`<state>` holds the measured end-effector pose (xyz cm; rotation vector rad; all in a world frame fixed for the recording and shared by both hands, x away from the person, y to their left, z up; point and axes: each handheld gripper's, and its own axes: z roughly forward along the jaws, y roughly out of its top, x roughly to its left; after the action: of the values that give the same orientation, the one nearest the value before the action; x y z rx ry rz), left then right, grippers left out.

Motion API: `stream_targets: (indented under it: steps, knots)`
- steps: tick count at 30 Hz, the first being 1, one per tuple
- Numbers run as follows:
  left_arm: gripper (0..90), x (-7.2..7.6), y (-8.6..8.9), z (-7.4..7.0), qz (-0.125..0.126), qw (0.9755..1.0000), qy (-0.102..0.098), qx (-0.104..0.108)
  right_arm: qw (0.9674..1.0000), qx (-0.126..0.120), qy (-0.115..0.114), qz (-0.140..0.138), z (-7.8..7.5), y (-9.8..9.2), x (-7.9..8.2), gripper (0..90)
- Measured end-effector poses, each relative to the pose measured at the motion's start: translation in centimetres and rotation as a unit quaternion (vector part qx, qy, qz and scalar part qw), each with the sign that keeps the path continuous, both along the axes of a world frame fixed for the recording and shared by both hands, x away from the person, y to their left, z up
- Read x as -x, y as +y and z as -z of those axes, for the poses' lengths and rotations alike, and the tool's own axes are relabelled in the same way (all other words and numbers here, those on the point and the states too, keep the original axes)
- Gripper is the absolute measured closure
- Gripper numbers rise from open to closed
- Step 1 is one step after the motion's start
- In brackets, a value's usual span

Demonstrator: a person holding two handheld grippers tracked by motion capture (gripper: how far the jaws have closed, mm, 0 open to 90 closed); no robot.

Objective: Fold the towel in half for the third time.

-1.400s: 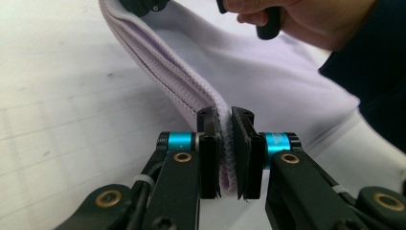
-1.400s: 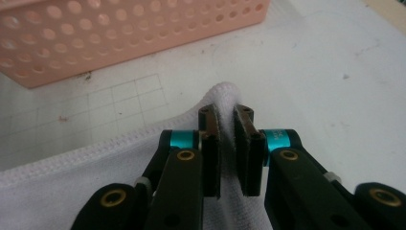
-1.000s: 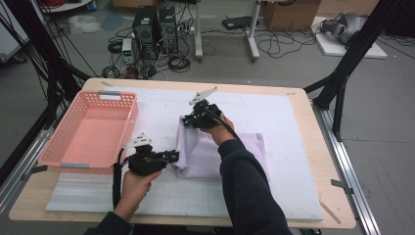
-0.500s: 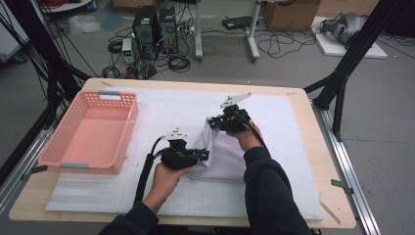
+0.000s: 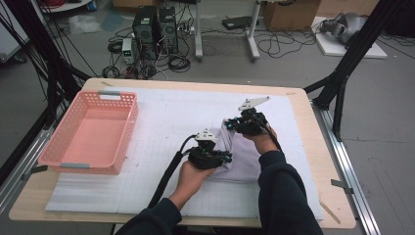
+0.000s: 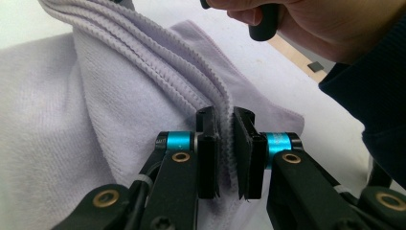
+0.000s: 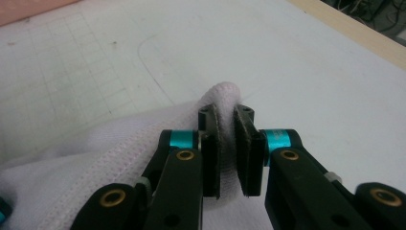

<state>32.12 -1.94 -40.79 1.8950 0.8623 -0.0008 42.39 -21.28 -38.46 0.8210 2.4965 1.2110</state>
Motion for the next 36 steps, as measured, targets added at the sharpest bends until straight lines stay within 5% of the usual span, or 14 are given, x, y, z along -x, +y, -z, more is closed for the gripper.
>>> stream_targets:
  steps: [10, 17, 20, 21, 23, 26, 30, 36]
  knots:
    - [80.2, -0.2, -3.1, 0.2, 0.015, 0.9998, 0.006, -0.006, 0.9998, -0.002, 0.003, 0.022, 0.5, -3.2, 0.4, 82.1]
    - [80.2, -0.2, -4.6, 0.4, 0.015, 0.9995, 0.023, 0.017, 0.9995, -0.001, -0.001, 0.032, 0.6, -4.5, 0.8, 81.9]
    - [70.5, -0.3, -4.8, 0.8, 0.017, 0.9996, 0.02, 0.013, 0.9989, 0.006, 0.002, 0.046, 1.0, -5.1, 0.9, 78.4]
    - [70.5, -0.3, -4.7, 0.8, 0.018, 0.9997, 0.012, 0.01, 0.9989, 0.006, 0.002, 0.046, 1.0, -5.1, 0.9, 78.4]
    - [48.7, -0.2, -4.1, 0.3, 0.02, 0.9997, -0.01, 0.007, 0.9976, 0.011, -0.003, 0.068, 1.2, -5.5, 1.1, 70.9]
    - [36.5, 0.0, -3.3, -0.3, 0.019, 0.9992, -0.034, 0.008, 0.9953, 0.002, -0.002, 0.096, 1.1, -6.7, 1.5, 66.9]
    - [31.1, 0.1, -0.8, -1.6, -0.004, 0.997, -0.074, 0.021, 0.9916, -0.005, -0.004, 0.129, 1.1, -8.5, 2.4, 64.0]
    - [25.8, -0.5, 4.6, -1.9, -0.047, 0.9905, -0.127, -0.022, 0.9846, -0.026, -0.008, 0.172, 1.0, -10.8, 5.1, 58.0]
